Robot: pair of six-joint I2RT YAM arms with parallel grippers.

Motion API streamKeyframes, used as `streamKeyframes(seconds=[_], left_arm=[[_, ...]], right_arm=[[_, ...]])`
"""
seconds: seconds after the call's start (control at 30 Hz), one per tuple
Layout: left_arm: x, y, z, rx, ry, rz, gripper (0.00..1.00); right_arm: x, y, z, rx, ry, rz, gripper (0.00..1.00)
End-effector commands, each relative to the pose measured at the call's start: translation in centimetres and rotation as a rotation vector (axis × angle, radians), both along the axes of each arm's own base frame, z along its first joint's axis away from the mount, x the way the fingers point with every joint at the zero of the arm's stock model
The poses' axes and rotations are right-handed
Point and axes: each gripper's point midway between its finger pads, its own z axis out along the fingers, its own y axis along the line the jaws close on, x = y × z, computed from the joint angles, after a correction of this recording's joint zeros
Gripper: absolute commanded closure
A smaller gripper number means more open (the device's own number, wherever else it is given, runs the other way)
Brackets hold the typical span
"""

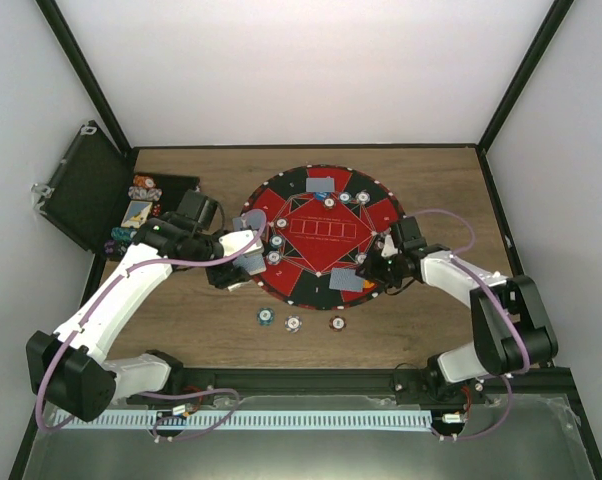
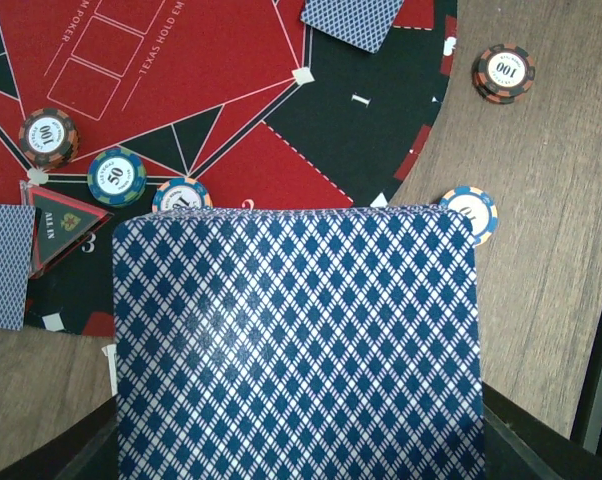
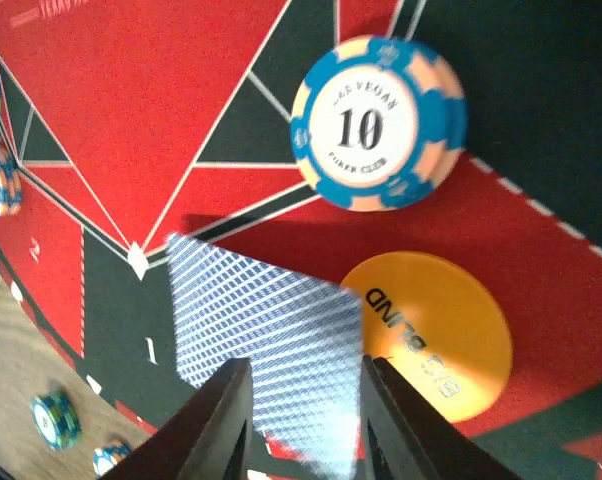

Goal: Distribute texas hold em gaming equipment

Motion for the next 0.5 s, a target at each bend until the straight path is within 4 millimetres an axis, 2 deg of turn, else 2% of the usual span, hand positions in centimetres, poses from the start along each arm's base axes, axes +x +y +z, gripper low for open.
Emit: streamKeyframes(seconds=[0.0,0.03,0.13,0.2,0.27,0.37,0.47], left_arm=[[0.0,-0.6,1.2,-0.029,-0.026,-0.031,0.88],[0.0,-0.6,1.2,-0.029,-0.026,-0.03,0.88],[0.0,-0.6,1.2,-0.03,-0.023,-0.032,0.88],[-0.1,-0.6,1.2,-0.031,-0.023,-0.032,0.88],[-0.1,-0.6,1.2,-0.031,-0.024,-0.035,0.88],[0.0,-0.7,1.3,-0.034,-0.027,-0.037,0.88],[0.1,-0.7,1.4,-0.039,-0.029,-0.036,0.88]], right_arm=[[1.9,-2.0,3.0,-0.117,-0.099,-0.071,0.6],[2.1,-2.4,3.4,-0.137,-0.107,-0.087,0.55],[2.8,-2.9,5.1,-0.17,-0.157,-0.114,0.52],[3.1,-2.3,6.5,-0.152,-0.192,-0.106,0.49],[3.0,-0.4,8.1,-0.09,-0.222,-0.065,0.44],[2.1,4.3,11.3,0.086,-0.251,0.043,0.33],[1.0,8.7,14.3,0.226,-0.273,0.132,0.27]])
